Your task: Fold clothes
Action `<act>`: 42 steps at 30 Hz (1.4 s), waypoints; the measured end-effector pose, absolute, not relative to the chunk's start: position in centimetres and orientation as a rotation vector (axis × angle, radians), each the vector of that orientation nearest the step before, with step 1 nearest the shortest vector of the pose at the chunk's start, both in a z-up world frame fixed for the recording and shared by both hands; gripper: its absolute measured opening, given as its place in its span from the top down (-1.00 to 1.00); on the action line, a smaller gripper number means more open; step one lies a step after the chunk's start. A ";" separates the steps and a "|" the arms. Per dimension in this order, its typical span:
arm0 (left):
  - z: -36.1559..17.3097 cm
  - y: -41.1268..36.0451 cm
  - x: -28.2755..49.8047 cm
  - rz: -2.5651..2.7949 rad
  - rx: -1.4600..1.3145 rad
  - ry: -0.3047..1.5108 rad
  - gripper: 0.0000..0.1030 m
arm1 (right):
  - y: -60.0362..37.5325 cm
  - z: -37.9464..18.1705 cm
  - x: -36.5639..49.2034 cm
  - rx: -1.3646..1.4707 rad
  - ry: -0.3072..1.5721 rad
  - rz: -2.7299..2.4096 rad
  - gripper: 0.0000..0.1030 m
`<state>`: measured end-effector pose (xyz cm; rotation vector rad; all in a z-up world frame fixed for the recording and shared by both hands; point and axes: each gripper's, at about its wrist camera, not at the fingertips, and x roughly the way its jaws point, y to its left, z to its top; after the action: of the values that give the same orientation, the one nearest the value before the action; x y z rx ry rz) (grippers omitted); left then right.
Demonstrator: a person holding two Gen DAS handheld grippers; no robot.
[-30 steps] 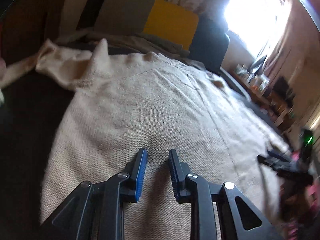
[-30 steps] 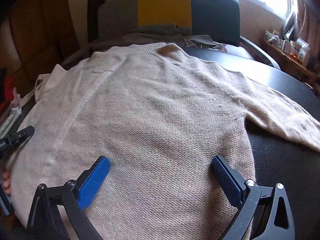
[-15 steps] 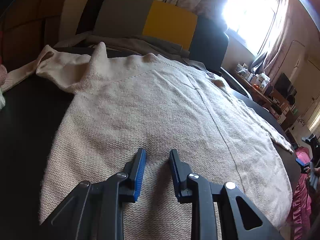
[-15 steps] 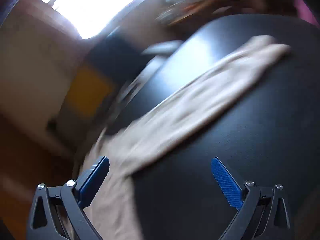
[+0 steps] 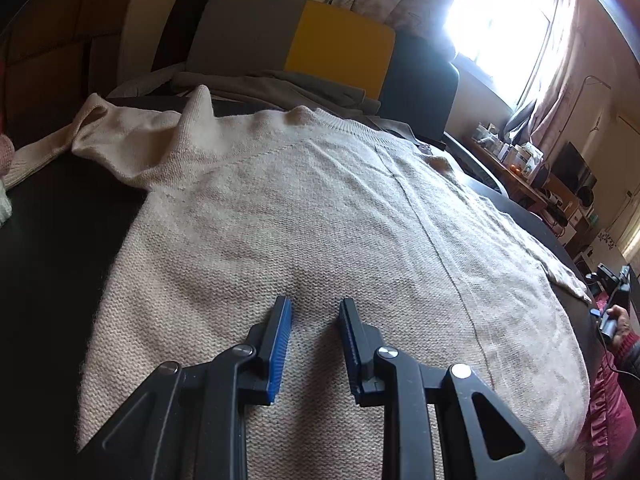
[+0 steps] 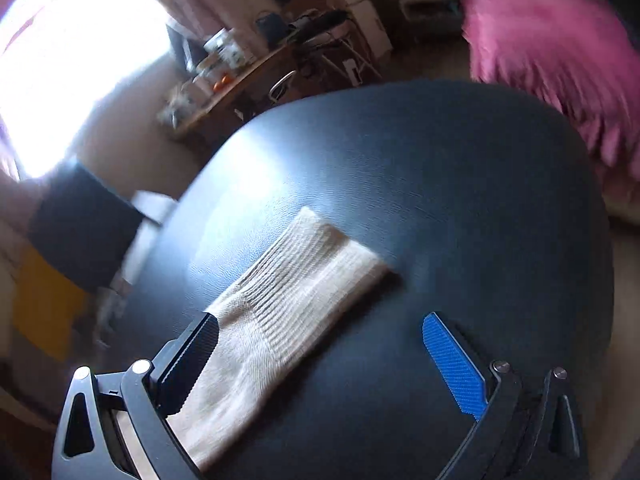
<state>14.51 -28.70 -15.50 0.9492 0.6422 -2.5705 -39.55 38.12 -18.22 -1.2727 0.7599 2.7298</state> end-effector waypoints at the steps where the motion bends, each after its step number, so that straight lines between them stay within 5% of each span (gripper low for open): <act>1: -15.5 -28.7 14.5 -2.570 0.949 0.642 0.53 | 37.7 -18.1 -39.9 -1.261 0.734 2.743 -1.00; 3: -15.5 -28.7 14.5 -2.570 0.949 0.644 0.53 | 37.0 -18.1 -40.5 -1.231 0.671 2.757 -0.84; 5: -15.5 -28.7 14.5 -2.570 0.949 0.645 0.53 | 36.0 -18.3 -41.1 -1.227 0.556 2.749 -0.03; 7: -15.5 -28.7 14.5 -2.571 0.947 0.651 0.53 | 35.4 -18.5 -41.7 -1.244 0.443 2.730 0.32; 10: -15.5 -28.8 14.5 -2.572 0.944 0.658 0.53 | 36.2 -18.4 -41.6 -1.259 0.493 2.739 0.43; 13: -15.5 -28.8 14.4 -2.574 0.942 0.664 0.53 | 36.4 -17.9 -41.8 -1.332 0.691 2.795 0.78; 24: -15.7 -29.4 14.9 -2.586 0.920 0.733 0.53 | 19.7 -13.5 -34.6 -1.670 0.960 3.254 0.78; 31: -15.2 -29.9 14.1 -2.531 0.996 0.789 0.52 | 9.2 -16.0 -26.2 -2.038 0.861 3.288 0.77; 34: -13.7 -30.3 12.2 -2.523 1.059 0.982 0.49 | 7.1 -17.5 -22.6 -2.207 0.816 3.250 0.72; 38: -10.9 -28.3 7.0 -2.682 1.092 1.087 0.49 | 7.8 -18.0 -18.1 -2.183 0.581 3.320 0.17; 42: -10.1 -25.6 -0.4 -2.764 1.219 1.252 0.49 | 9.1 -18.1 -15.6 -2.014 0.319 3.443 0.15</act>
<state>-0.43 -25.62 -10.09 1.2187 1.2516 -2.7639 -15.61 9.07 -18.11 -2.0145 0.3191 3.4430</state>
